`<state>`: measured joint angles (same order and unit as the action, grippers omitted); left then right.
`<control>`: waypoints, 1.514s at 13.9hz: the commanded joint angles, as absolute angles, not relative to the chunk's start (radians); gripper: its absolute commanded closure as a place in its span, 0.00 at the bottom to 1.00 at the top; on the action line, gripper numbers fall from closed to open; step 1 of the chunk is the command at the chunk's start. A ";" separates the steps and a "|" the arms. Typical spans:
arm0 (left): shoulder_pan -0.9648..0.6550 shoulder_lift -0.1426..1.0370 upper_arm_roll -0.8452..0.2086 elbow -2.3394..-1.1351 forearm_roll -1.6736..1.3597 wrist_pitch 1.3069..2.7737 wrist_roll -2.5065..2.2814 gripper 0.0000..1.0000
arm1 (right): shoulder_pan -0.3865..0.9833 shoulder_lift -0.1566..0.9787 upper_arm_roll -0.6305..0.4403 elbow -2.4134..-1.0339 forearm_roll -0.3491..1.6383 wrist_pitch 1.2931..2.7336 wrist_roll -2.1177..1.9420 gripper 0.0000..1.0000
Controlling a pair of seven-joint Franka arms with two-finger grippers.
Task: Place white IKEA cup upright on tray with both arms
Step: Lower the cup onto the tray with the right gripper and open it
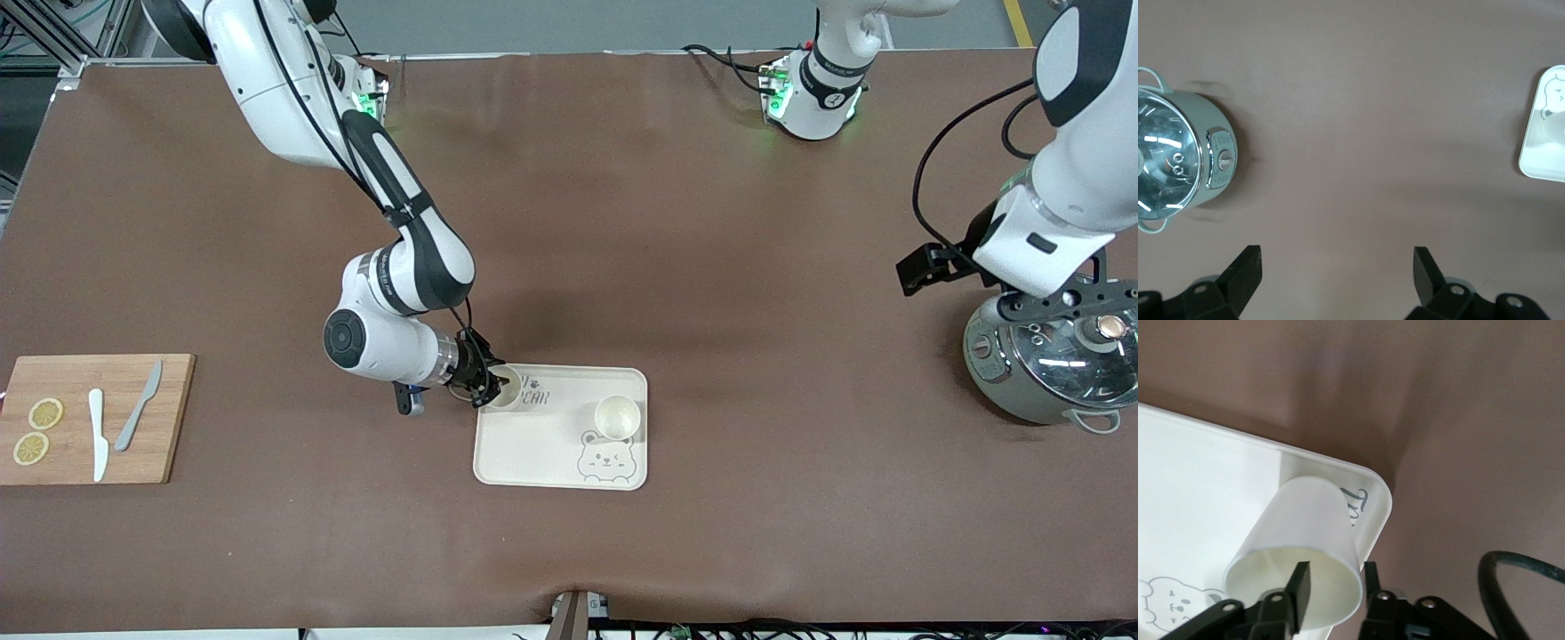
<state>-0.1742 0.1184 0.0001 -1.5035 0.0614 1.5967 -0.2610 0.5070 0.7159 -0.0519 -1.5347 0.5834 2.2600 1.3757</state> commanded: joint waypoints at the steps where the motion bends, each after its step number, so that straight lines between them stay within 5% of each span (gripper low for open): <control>1: -0.166 0.065 -0.002 -1.560 0.041 1.614 -0.249 0.00 | 0.502 0.724 -0.052 -1.491 0.552 2.224 1.391 0.00; 8: -0.149 0.055 0.002 -1.560 0.012 1.611 -0.186 0.00 | 0.456 0.707 -0.055 -1.330 0.509 1.814 1.480 0.00; 12: -0.158 0.049 0.002 -1.560 0.012 1.608 -0.210 0.00 | 0.440 0.699 -0.055 -1.227 0.489 1.807 1.386 0.00; 16: -0.152 0.057 0.000 -1.557 0.020 1.606 -0.193 0.00 | 0.347 0.604 -0.060 -1.223 0.485 1.585 1.388 0.00; 21: -0.156 0.081 0.002 -1.548 0.034 1.621 -0.193 0.00 | 0.302 0.497 -0.057 -1.224 0.376 1.551 1.311 0.00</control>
<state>-0.1575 0.0811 0.0021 -1.5418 0.0322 1.6060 -0.2065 0.3075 0.5516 -0.0741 -1.2069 0.4232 1.5669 1.3600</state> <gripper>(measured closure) 0.000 0.000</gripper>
